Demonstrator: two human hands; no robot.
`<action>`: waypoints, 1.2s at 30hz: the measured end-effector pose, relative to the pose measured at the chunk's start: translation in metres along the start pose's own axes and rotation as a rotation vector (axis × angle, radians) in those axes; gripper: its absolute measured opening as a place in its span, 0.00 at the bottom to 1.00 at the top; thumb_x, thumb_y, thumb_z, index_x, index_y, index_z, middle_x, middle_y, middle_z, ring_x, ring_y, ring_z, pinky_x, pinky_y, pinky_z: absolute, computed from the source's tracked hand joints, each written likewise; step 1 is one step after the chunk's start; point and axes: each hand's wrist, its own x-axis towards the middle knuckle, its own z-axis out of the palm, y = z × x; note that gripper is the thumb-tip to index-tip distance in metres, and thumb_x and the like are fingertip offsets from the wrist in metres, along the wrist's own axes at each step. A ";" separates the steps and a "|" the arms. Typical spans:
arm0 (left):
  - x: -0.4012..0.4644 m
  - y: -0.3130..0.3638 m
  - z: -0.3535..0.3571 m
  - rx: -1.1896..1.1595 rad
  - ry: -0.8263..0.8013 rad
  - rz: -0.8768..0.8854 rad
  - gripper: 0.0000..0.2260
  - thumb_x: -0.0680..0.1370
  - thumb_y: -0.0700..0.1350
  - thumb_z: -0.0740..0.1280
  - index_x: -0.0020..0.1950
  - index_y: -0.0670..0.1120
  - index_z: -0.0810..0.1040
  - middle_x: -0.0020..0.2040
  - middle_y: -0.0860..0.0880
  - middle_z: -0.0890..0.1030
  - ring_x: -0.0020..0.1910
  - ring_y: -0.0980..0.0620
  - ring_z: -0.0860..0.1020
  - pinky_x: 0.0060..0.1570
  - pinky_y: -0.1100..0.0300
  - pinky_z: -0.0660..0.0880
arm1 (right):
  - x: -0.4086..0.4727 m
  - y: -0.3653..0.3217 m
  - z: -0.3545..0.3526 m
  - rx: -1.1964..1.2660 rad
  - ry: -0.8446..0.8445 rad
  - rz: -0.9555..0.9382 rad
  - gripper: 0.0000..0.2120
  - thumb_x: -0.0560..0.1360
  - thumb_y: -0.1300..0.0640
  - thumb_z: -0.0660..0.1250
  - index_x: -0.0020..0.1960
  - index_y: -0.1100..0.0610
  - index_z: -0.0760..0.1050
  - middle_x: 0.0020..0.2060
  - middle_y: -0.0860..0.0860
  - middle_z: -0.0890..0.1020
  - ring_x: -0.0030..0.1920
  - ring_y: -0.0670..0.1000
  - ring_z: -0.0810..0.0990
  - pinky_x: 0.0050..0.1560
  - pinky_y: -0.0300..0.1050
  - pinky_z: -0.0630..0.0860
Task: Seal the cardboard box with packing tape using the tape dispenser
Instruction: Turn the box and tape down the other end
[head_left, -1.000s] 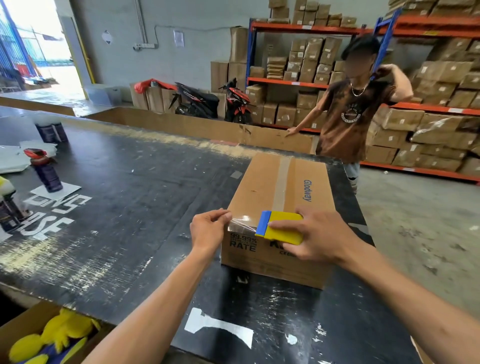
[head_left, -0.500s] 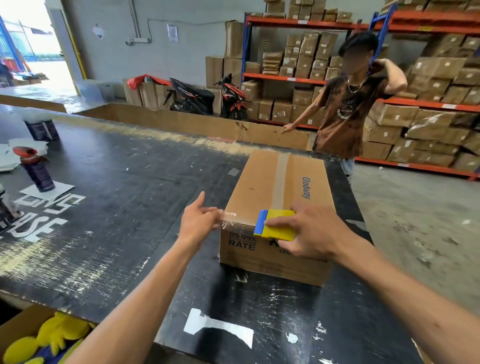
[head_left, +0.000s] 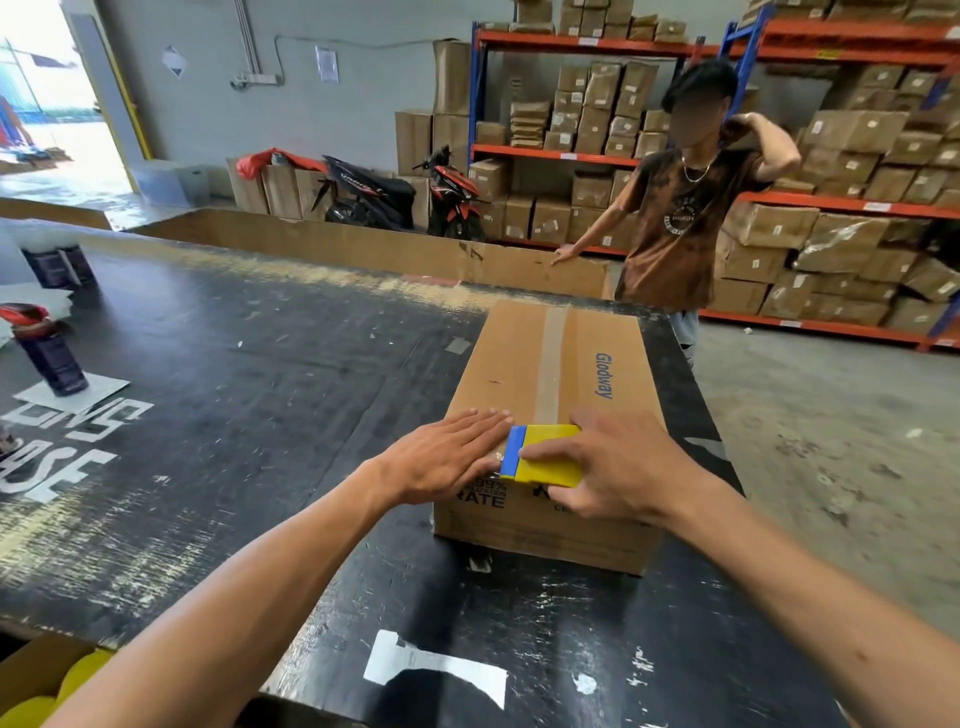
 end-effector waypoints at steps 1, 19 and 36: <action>0.000 0.000 0.000 0.000 -0.005 -0.011 0.29 0.85 0.58 0.44 0.82 0.45 0.48 0.82 0.49 0.50 0.80 0.55 0.47 0.77 0.62 0.40 | 0.000 0.000 -0.001 -0.004 -0.009 -0.001 0.24 0.71 0.35 0.62 0.67 0.31 0.74 0.39 0.50 0.76 0.39 0.56 0.80 0.36 0.44 0.65; 0.013 0.014 -0.017 0.129 -0.031 0.024 0.30 0.85 0.60 0.43 0.82 0.44 0.48 0.81 0.44 0.55 0.81 0.50 0.52 0.79 0.54 0.40 | -0.038 0.044 -0.015 0.007 -0.151 0.063 0.23 0.75 0.38 0.64 0.69 0.27 0.68 0.45 0.47 0.74 0.40 0.48 0.68 0.43 0.44 0.71; 0.046 0.026 -0.009 -0.003 -0.150 0.064 0.35 0.81 0.65 0.40 0.82 0.45 0.44 0.82 0.47 0.48 0.80 0.55 0.45 0.76 0.62 0.37 | -0.079 0.084 -0.014 -0.009 -0.069 -0.047 0.24 0.67 0.36 0.62 0.63 0.29 0.76 0.33 0.44 0.67 0.27 0.47 0.65 0.27 0.37 0.50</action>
